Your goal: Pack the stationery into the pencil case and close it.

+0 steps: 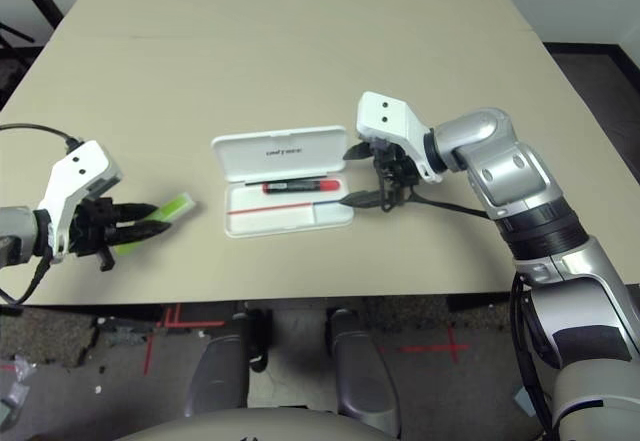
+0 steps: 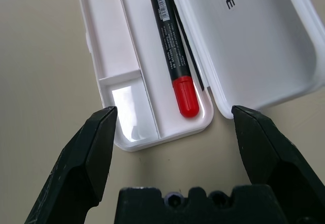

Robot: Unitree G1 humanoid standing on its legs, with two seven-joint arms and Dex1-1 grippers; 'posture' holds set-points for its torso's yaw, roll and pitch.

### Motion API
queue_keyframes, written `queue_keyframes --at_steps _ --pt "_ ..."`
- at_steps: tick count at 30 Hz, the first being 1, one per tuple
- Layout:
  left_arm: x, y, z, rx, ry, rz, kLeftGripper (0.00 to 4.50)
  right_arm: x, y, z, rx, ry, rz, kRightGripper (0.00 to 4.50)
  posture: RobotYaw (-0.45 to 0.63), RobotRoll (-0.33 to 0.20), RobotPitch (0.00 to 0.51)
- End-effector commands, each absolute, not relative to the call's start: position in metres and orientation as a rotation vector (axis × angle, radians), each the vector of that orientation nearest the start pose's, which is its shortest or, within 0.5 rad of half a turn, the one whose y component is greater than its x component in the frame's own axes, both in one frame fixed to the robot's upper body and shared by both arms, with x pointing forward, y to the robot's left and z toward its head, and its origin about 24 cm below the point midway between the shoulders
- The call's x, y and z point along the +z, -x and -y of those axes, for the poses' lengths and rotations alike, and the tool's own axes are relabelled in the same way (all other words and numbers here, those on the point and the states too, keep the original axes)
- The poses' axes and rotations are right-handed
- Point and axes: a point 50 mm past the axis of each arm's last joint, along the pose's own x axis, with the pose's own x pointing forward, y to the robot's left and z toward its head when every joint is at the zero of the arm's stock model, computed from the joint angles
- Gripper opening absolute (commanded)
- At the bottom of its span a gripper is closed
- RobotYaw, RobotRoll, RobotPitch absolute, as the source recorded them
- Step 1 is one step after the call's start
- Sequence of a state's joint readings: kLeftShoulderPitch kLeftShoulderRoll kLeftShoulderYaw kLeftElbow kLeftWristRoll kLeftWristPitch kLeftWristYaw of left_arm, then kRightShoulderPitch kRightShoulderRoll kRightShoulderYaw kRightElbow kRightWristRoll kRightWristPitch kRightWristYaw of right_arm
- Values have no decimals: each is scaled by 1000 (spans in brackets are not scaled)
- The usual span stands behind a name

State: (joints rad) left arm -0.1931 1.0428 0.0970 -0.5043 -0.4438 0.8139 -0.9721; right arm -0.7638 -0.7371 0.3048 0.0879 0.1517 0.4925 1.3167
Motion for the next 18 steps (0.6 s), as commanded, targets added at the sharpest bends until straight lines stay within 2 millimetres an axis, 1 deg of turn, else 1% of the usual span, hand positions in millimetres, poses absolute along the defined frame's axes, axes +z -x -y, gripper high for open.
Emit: queue_keyframes --at_steps 1,4,9,13,18 --pt "183 -230 -201 -1066 -580 -445 1083 182 -315 170 1302 666 -418 4500 -38 0 203" --pt "186 -235 -184 -1143 -571 -404 1083 181 -314 172 1305 669 -434 4500 -43 0 199" --pt "185 -243 -165 -1232 -592 -377 1083 180 -313 176 1300 671 -448 4500 -52 0 195" --pt "177 -250 -146 -1313 -591 -370 1083 179 -313 177 1287 678 -456 4500 -70 0 185" --pt "167 -261 -137 -1327 -612 -386 1083 177 -312 180 1275 693 -468 4500 -91 0 183"
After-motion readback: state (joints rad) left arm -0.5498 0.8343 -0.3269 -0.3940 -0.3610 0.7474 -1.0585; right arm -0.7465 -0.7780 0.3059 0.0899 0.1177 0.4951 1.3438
